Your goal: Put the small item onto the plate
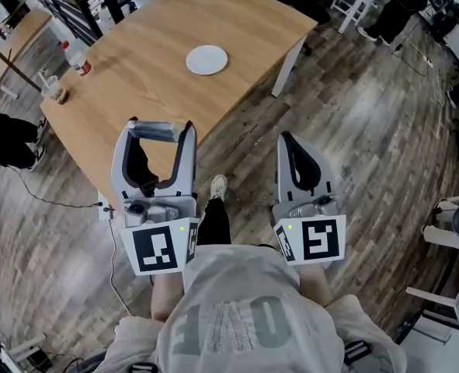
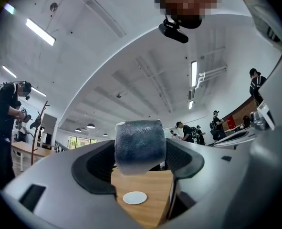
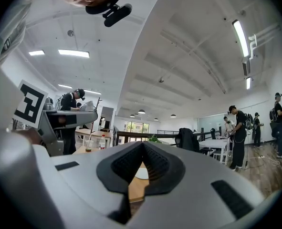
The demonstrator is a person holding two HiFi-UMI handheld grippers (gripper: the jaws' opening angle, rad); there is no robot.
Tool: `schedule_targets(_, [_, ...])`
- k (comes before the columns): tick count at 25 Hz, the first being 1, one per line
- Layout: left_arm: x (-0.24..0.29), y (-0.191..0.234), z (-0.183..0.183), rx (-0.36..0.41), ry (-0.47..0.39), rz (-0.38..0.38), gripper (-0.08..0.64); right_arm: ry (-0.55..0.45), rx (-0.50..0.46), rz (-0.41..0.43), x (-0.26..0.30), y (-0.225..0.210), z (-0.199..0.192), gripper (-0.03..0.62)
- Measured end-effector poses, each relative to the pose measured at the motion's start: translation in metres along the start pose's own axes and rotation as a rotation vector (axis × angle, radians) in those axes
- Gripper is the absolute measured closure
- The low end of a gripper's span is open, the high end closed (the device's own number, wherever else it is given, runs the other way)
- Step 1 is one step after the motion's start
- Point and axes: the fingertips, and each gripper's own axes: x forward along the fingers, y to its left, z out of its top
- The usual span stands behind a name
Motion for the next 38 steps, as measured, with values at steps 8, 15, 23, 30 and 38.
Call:
schedule_targets(8, [0.124,0.054,-0.016,0.041,0.012,-0.014,0.245,-0.008,0.022,0.014,0.141,-0.020,0.014,0.574])
schedule_targets(15, [0.192,0.097,-0.048,0.015,0.055,-0.011,0.245,0.026,0.034,0.059,0.242,-0.012,0.010,0.574])
schedule_targets(23, [0.232,0.105,-0.073,-0.017,0.092,0.037,0.245,0.056,0.033,0.109,0.282,-0.027,0.001,0.574])
schedule_targets(30, [0.269,0.088,-0.072,0.033,0.078,0.056,0.245,-0.018,0.054,0.125,0.307,-0.062,0.016,0.575])
schedule_targets(38, [0.301,0.068,-0.051,0.085,0.023,0.054,0.245,-0.075,0.056,0.136,0.321,-0.097,0.031,0.575])
